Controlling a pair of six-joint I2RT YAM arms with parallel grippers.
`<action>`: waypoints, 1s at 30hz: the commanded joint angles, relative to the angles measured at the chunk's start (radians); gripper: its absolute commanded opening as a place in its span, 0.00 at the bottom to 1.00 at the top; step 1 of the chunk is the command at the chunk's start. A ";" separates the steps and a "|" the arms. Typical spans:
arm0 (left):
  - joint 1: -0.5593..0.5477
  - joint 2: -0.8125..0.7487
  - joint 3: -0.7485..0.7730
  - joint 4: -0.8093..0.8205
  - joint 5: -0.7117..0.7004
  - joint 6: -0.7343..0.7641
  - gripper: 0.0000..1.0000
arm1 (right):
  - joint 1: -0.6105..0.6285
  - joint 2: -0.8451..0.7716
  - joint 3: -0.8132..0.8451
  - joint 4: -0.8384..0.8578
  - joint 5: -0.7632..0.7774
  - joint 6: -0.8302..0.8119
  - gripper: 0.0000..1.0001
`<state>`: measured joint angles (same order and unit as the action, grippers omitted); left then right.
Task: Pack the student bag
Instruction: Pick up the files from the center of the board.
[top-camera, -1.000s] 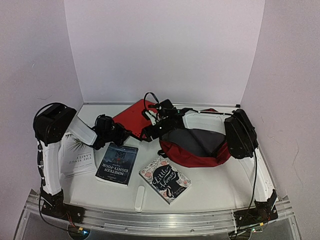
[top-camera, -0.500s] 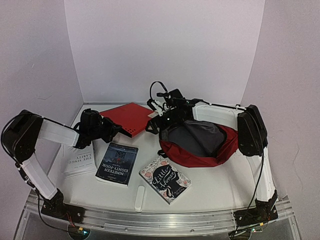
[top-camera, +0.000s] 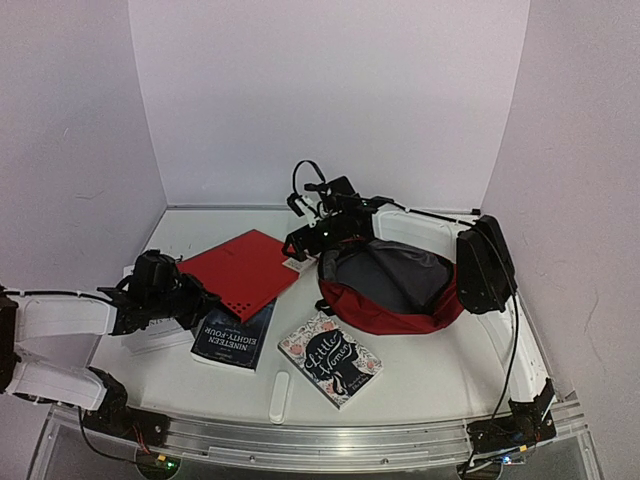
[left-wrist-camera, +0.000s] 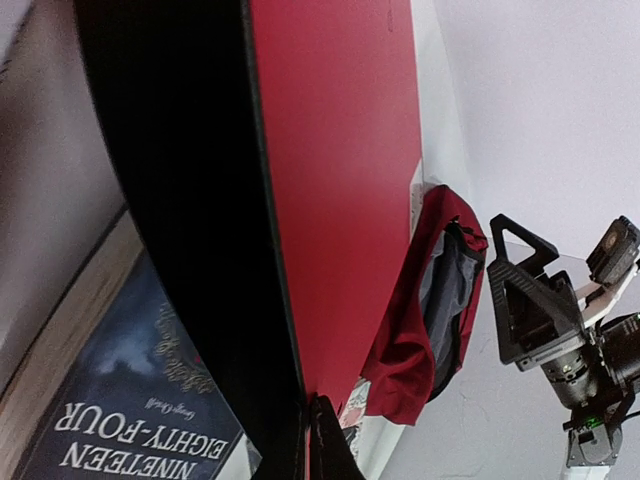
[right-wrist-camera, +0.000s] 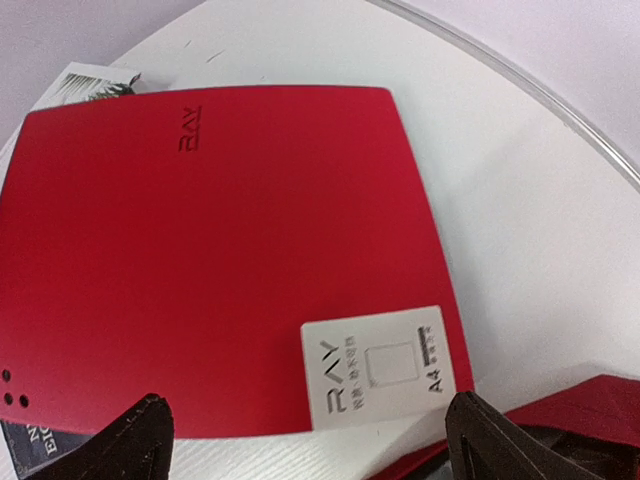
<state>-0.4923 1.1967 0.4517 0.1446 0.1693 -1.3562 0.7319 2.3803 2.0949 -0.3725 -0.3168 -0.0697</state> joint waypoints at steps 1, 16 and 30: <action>-0.003 -0.095 -0.046 -0.079 -0.059 -0.024 0.13 | 0.003 0.111 0.089 0.001 0.027 0.056 0.93; -0.015 -0.110 -0.195 0.051 -0.065 -0.078 0.51 | 0.005 0.175 0.003 0.059 0.044 0.044 0.78; -0.014 0.250 -0.174 0.482 -0.082 -0.080 0.45 | 0.011 0.162 -0.023 0.064 0.016 0.038 0.75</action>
<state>-0.5079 1.3138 0.2596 0.4418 0.0974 -1.4220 0.7319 2.5423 2.0978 -0.2788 -0.2829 -0.0364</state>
